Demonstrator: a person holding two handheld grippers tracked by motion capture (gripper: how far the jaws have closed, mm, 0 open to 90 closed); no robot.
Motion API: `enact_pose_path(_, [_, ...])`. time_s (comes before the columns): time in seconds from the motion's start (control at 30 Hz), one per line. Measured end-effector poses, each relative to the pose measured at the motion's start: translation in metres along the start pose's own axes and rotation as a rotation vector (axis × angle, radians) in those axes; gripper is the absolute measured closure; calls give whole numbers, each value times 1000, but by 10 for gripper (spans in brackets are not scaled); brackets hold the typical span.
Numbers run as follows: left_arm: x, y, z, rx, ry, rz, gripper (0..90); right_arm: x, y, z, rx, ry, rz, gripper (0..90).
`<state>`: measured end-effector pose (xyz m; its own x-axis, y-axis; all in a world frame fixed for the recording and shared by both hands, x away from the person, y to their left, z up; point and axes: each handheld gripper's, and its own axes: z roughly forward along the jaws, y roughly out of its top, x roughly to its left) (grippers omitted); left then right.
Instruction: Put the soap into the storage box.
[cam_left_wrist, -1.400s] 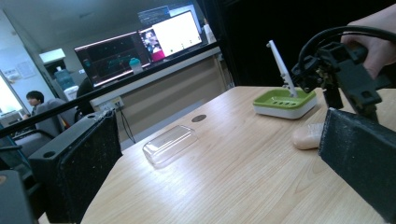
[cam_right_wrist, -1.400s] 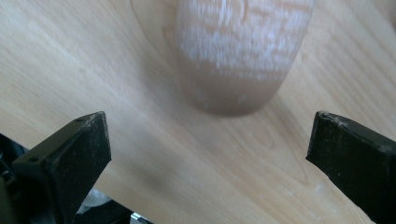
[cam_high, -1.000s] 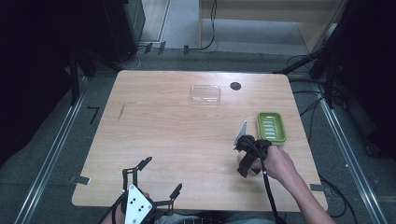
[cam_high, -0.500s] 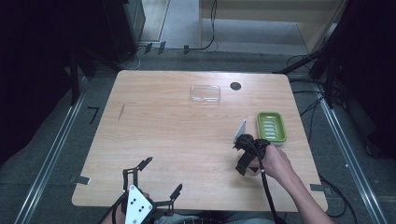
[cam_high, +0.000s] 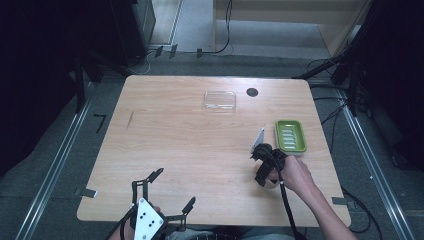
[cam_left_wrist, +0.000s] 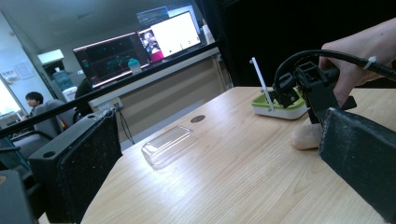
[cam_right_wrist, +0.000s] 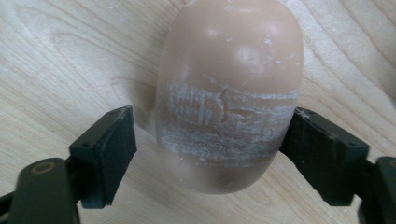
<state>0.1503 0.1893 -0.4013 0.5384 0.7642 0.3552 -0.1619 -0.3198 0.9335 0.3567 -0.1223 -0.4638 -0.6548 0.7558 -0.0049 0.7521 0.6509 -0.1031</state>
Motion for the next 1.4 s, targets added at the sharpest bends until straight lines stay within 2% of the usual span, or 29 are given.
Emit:
enact_pose_path(0.17, [0,0,0,0,0,-1,0,-3,-1,1,-5,-7,11,283])
enact_pose_path(0.47, [0,0,0,0,0,-1,0,-7,-1,3,1,13,15,325])
enact_pose_path(1.4, [0,0,0,-2,0,0,0,-6,-1,3,6,4,-2,336])
